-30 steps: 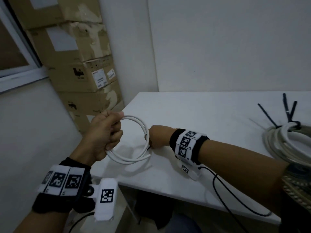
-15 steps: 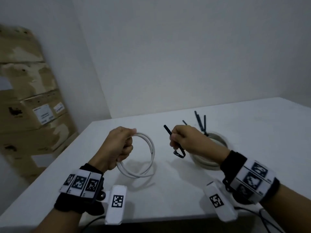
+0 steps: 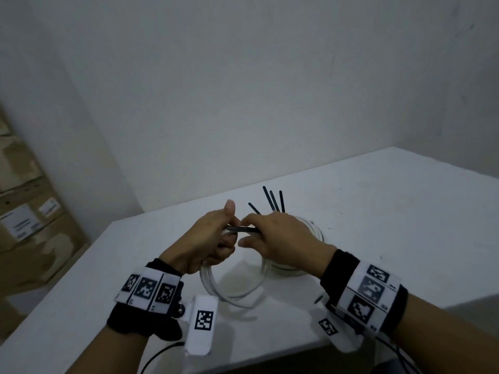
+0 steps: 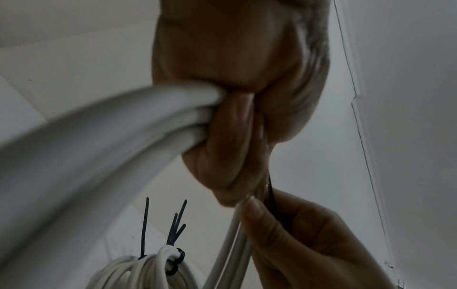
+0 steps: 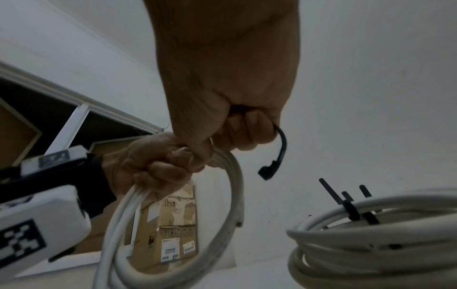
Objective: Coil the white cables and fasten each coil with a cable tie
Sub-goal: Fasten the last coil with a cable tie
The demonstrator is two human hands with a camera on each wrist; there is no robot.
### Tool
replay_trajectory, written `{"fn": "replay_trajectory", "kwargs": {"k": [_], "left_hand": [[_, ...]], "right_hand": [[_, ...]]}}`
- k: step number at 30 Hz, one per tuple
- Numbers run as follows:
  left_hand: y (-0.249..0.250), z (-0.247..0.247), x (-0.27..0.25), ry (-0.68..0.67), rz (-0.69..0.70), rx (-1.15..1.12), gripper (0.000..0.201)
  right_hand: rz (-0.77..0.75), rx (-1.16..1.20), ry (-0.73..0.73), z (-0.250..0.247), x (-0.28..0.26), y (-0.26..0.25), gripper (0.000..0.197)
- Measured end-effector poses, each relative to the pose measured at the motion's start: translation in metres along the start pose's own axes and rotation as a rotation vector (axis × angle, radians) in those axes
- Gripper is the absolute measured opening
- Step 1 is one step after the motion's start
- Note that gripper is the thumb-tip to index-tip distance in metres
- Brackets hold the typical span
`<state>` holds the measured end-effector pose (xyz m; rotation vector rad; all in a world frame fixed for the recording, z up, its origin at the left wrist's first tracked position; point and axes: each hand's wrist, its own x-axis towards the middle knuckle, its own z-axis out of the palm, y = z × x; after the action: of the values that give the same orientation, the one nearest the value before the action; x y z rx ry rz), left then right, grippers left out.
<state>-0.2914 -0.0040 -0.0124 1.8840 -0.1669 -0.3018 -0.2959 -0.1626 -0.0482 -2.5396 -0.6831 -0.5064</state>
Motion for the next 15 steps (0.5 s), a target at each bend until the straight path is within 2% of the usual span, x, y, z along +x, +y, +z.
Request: {"fn": "replay_trajectory", "kwargs": {"k": [4,8,11,15], "left_hand": [[0.000,-0.003,-0.002,0.018,-0.005,-0.044,0.057],[-0.002,-0.008,-0.005,0.052,0.069,-0.051,0.058],[-0.008,-0.010,-0.008,0.099,0.097,-0.076,0.046],[-0.013,-0.007,-0.010,0.173,0.162,-0.216,0.027]], "right_hand": [[-0.075,-0.087,0.051,0.004,0.002,-0.001,0.033],[-0.028,-0.040,0.107,0.005,0.010,0.001,0.032],[-0.004,-0.021,0.126,0.003,0.014,0.002,0.031],[0.019,-0.044,0.125,-0.002,0.016,-0.001,0.031]]}}
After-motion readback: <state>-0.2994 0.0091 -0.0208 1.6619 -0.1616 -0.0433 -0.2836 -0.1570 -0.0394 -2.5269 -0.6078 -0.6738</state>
